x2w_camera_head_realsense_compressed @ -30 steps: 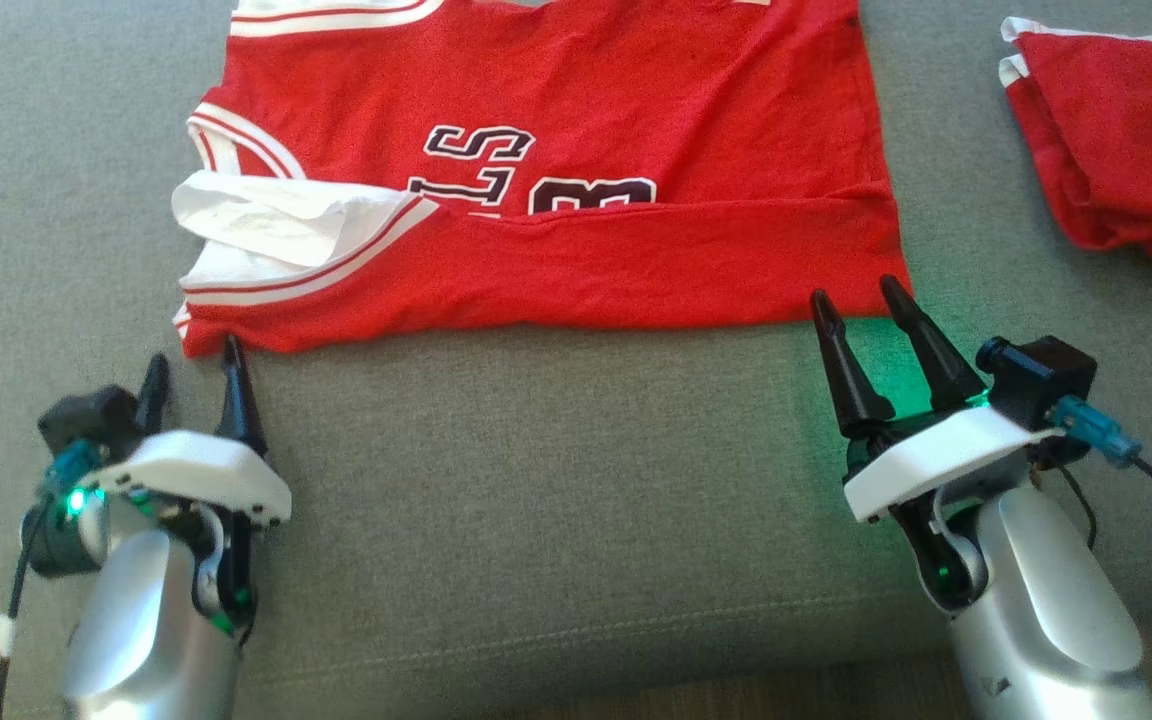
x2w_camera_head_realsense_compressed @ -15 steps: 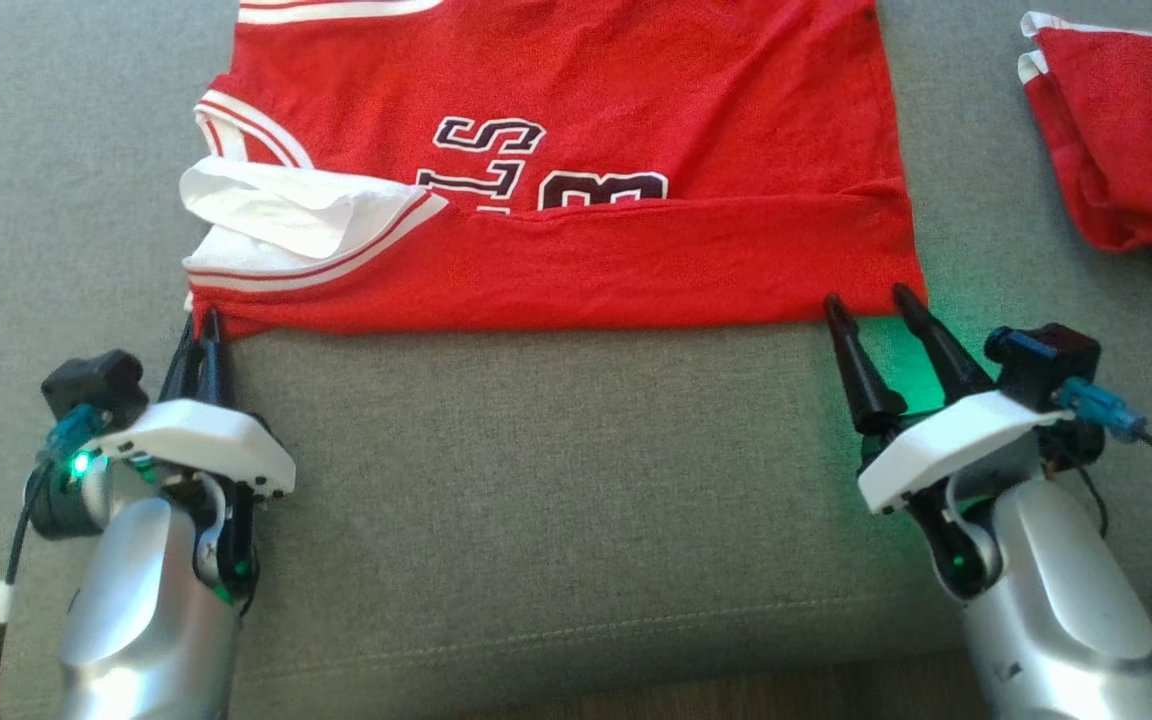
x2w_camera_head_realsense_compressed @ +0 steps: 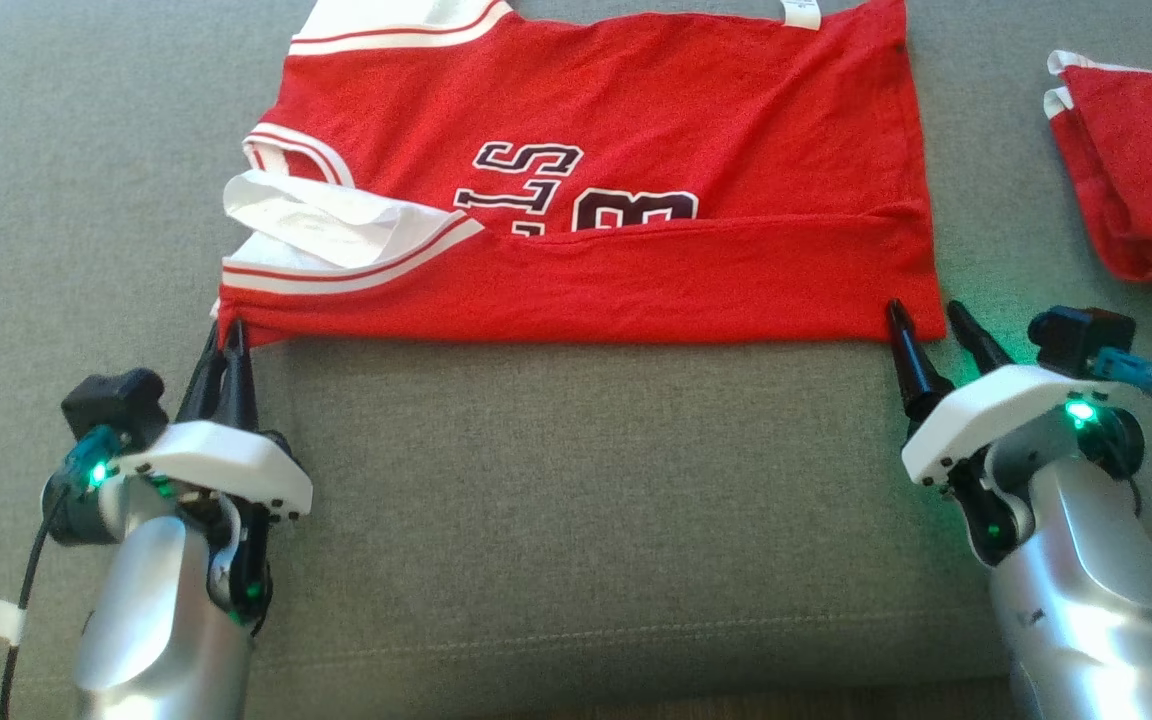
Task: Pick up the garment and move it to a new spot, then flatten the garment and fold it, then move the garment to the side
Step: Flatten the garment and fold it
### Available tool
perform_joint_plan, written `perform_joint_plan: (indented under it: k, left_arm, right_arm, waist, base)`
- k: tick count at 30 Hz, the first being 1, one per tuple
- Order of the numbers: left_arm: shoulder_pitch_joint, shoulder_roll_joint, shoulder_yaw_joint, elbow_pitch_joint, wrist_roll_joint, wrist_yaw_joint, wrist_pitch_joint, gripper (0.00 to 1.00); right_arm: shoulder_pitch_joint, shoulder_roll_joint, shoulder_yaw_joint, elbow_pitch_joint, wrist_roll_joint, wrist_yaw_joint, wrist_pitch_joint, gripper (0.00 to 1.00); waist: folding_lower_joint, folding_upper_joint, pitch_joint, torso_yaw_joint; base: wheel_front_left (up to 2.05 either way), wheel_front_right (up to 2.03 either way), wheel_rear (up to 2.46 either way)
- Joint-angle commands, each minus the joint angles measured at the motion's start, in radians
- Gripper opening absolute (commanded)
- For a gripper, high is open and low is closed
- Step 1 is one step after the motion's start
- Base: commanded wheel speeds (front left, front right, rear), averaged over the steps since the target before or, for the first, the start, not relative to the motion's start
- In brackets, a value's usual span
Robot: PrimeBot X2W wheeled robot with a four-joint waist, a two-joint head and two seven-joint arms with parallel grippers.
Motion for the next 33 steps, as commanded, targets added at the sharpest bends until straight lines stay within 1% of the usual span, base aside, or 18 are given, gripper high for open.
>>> perform_joint_plan:
  k: [1, 4, 6, 10, 13, 16, 20, 27, 30, 33]
  left_arm:
    - [-0.004, 0.019, 0.030, -0.035, 0.007, -0.007, -0.008, 0.00]
    - [0.003, 0.012, 0.027, -0.045, 0.013, -0.016, -0.008, 0.00]
    - [0.012, 0.008, 0.024, -0.055, 0.017, -0.021, -0.008, 0.00]
    - [0.034, 0.005, 0.019, -0.082, 0.025, -0.032, -0.008, 0.00]
    - [0.070, 0.004, 0.017, -0.119, 0.029, -0.040, -0.008, 0.00]
    - [0.122, 0.007, 0.014, -0.174, 0.032, -0.046, -0.008, 0.00]
    - [0.201, 0.012, 0.004, -0.259, 0.036, -0.051, -0.008, 0.00]
    - [0.343, 0.023, -0.041, -0.389, 0.045, -0.057, 0.015, 0.00]
    - [0.398, 0.030, -0.057, -0.433, 0.054, -0.052, 0.037, 0.00]
    - [0.432, 0.030, -0.061, -0.437, 0.044, -0.049, 0.057, 0.00]
  right_arm:
    - [-0.027, 0.003, 0.040, 0.018, 0.015, 0.000, 0.012, 0.00]
    - [-0.040, 0.003, 0.035, 0.057, 0.010, 0.000, 0.005, 0.00]
    - [-0.044, 0.003, 0.022, 0.062, -0.007, 0.000, -0.008, 0.00]
    - [-0.037, 0.003, 0.010, 0.034, -0.037, 0.000, -0.015, 0.00]
    - [-0.013, 0.003, -0.011, -0.020, -0.061, 0.000, 0.013, 0.00]
    - [0.028, 0.002, -0.032, -0.096, -0.063, 0.000, 0.062, 0.00]
    - [0.108, -0.017, -0.052, -0.224, -0.044, 0.000, 0.150, 0.00]
    - [0.316, -0.056, -0.075, -0.509, 0.042, 0.000, 0.313, 0.00]
    - [0.406, -0.056, -0.100, -0.628, 0.061, 0.000, 0.376, 0.00]
    - [0.464, -0.041, -0.116, -0.707, 0.085, 0.000, 0.424, 0.00]
  waist:
    - [0.0000, 0.0000, -0.003, 0.003]
    - [0.0000, 0.0000, -0.009, 0.005]
    - [0.0000, 0.0000, -0.012, 0.003]
    - [0.0000, 0.0000, -0.014, 0.001]
    - [0.0000, 0.0000, -0.017, -0.002]
    - [0.0000, 0.0000, -0.023, -0.004]
    - [0.0000, 0.0000, -0.029, 0.005]
    - [0.0000, 0.0000, -0.045, 0.023]
    - [0.0000, 0.0000, -0.045, 0.026]
    - [0.0000, 0.0000, -0.045, 0.025]
  base:
    - [0.00, 0.00, 0.00]
    - [0.00, 0.00, 0.00]
    - [0.00, 0.00, 0.00]
    - [0.00, 0.00, 0.00]
    - [0.00, 0.00, 0.00]
    - [0.00, 0.00, 0.00]
    - [0.00, 0.00, 0.00]
    - [0.00, 0.00, 0.00]
    - [0.00, 0.00, 0.00]
    - [0.00, 0.00, 0.00]
